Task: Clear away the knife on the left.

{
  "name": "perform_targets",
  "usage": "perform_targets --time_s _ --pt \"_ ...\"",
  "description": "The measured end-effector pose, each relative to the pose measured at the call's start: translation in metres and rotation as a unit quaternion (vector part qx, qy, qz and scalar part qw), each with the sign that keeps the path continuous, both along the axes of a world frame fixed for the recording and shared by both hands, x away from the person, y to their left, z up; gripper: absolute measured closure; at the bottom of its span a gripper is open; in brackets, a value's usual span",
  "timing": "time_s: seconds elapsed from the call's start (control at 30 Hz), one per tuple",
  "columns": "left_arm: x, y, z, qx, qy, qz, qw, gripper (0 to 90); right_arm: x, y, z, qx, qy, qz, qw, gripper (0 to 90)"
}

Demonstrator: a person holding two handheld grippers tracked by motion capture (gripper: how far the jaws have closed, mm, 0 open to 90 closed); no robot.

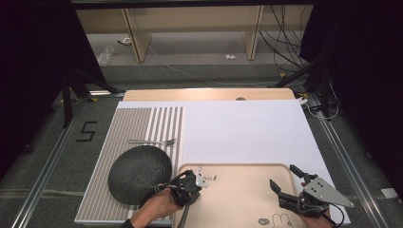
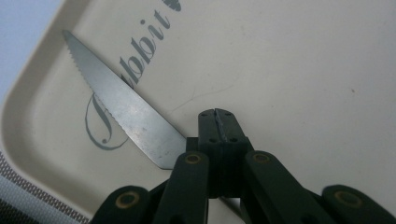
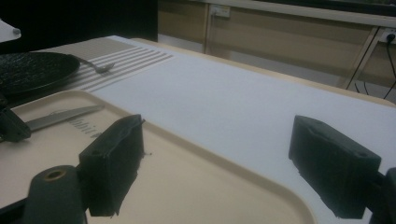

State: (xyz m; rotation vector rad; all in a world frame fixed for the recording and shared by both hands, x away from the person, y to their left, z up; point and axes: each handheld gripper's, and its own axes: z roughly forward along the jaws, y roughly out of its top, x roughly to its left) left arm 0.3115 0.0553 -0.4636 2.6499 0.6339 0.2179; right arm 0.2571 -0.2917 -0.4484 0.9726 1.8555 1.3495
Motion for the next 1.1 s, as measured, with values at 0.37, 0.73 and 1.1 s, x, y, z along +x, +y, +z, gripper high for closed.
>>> perform_targets --time_s 0.37,0.73,1.1 --pt "0.001 0.013 0.002 0.023 0.005 0.007 0.9997 89.2 0.0 0.0 0.0 -0.001 0.0 0.001 1.0 18.8" --pt "0.003 0.019 0.003 0.03 0.012 0.007 0.9994 89.0 0.0 0.0 0.0 0.0 0.0 0.001 1.0 18.8" --pt "0.002 0.02 0.024 -0.055 -0.023 0.008 0.9982 42.2 0.0 0.001 0.0 0.0 0.0 0.004 1.0 18.8"
